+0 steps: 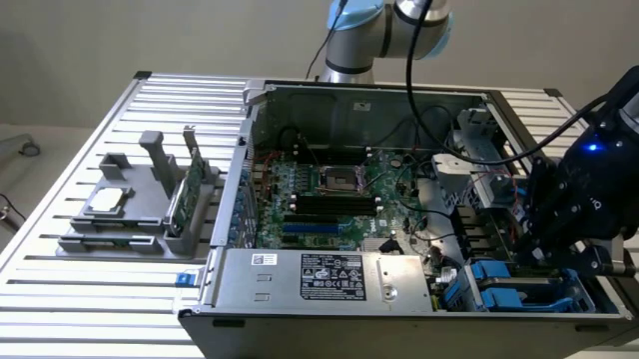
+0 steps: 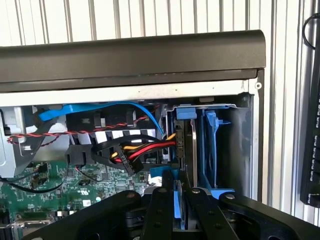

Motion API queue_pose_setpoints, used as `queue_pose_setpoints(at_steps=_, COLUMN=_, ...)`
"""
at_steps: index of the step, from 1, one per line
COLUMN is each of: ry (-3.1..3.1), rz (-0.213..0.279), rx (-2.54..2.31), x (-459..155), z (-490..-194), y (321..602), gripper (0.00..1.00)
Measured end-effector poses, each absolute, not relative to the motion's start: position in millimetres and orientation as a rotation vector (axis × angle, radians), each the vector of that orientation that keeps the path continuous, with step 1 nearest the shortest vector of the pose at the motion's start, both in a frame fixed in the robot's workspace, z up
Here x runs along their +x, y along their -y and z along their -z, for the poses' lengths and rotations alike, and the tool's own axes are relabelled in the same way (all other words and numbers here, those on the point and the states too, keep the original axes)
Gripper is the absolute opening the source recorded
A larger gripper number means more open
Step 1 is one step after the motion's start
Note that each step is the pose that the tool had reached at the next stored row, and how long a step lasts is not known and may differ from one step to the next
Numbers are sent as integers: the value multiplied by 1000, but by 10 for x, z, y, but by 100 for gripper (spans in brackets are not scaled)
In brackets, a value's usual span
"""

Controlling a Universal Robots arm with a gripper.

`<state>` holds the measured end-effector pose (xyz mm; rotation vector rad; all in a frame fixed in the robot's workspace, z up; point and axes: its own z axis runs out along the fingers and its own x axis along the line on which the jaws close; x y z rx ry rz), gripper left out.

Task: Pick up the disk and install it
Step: 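Insert the first disk wire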

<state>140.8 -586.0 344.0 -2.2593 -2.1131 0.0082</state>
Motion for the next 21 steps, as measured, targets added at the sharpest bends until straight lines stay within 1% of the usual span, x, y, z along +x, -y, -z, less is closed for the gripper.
queue_pose_setpoints(at_steps=8, ry=2111, rz=-3, rx=-2256, x=1411, z=-3397, y=5909, gripper=16)
queue_pose_setpoints(at_steps=21, ry=2099, rz=24, rx=-2242, x=1411, z=-3382, y=5924, gripper=16)
